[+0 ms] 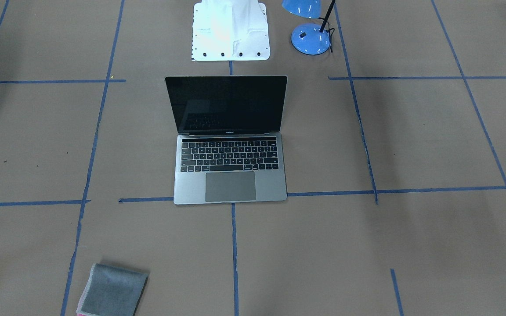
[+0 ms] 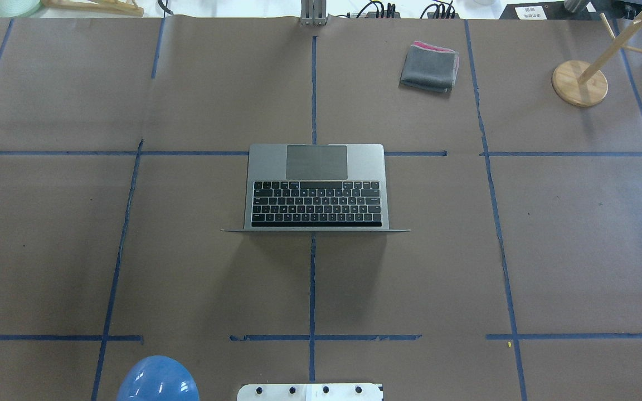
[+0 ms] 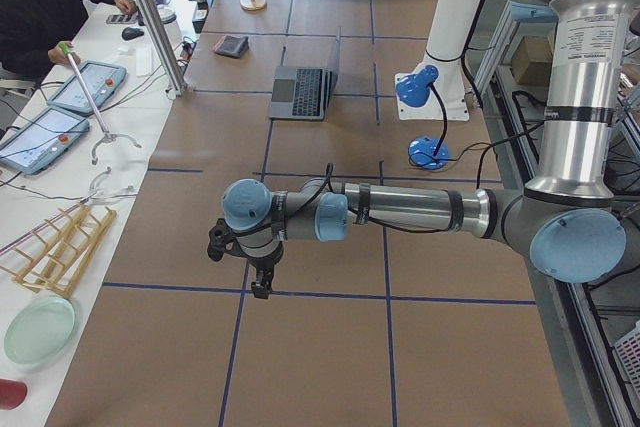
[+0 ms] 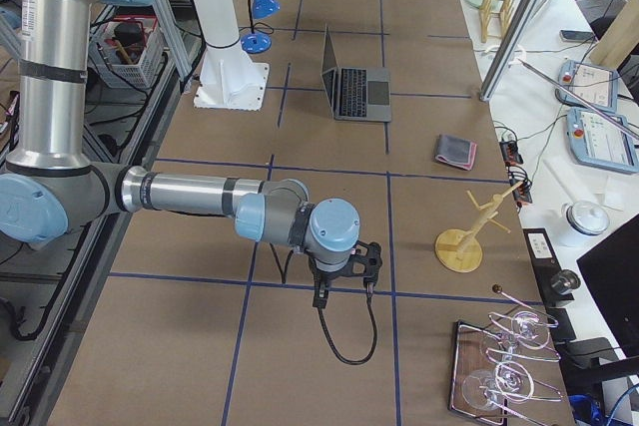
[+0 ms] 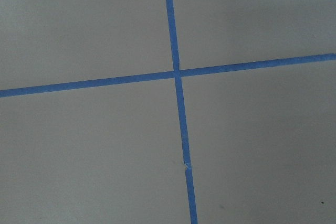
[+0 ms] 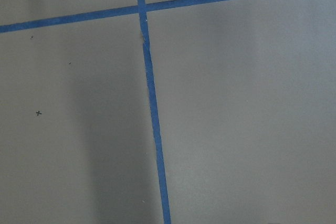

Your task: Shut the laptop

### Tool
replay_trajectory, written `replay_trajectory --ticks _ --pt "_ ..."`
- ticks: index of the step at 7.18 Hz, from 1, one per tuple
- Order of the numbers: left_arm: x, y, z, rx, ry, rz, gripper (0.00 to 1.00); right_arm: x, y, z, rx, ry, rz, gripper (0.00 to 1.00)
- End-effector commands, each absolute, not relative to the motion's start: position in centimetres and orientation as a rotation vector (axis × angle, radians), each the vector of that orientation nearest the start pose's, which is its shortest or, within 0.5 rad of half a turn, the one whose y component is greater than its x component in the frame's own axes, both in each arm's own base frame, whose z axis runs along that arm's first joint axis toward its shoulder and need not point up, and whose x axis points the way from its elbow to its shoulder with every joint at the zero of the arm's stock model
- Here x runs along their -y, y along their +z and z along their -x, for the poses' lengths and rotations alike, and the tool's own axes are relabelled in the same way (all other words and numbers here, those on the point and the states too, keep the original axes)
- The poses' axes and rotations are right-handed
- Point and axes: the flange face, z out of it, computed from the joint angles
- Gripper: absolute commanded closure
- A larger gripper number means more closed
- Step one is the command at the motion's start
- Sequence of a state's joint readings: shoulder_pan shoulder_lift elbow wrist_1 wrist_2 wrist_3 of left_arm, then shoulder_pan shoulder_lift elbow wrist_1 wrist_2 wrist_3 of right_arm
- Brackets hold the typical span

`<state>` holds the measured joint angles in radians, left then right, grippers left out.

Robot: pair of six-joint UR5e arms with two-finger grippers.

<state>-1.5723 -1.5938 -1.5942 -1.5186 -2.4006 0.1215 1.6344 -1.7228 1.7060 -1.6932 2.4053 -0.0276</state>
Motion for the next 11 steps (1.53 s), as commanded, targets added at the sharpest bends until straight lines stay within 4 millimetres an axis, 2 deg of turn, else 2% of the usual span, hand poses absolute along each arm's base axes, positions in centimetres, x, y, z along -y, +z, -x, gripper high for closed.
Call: replay_trajectory --ticks 1,6,9,11 --pt "50.1 63.8 6.1 -0.829 0.11 -0.045 0.0 41.1 66.9 -8.9 0.8 0.085 0.086 0.0" --pt "50.0 63.7 6.1 -0.833 0.116 -0.051 0.0 41.4 66.6 -9.0 0.794 0.087 0.081 0.0" --pt "50.2 62.9 6.1 -0.836 0.118 -0.06 0.0 42.4 65.0 -8.9 0.8 0.072 0.042 0.0" --pt "50.8 59.2 6.0 -0.833 0.133 -0.114 0.0 42.7 63.6 -9.0 0.801 0.06 0.015 0.0"
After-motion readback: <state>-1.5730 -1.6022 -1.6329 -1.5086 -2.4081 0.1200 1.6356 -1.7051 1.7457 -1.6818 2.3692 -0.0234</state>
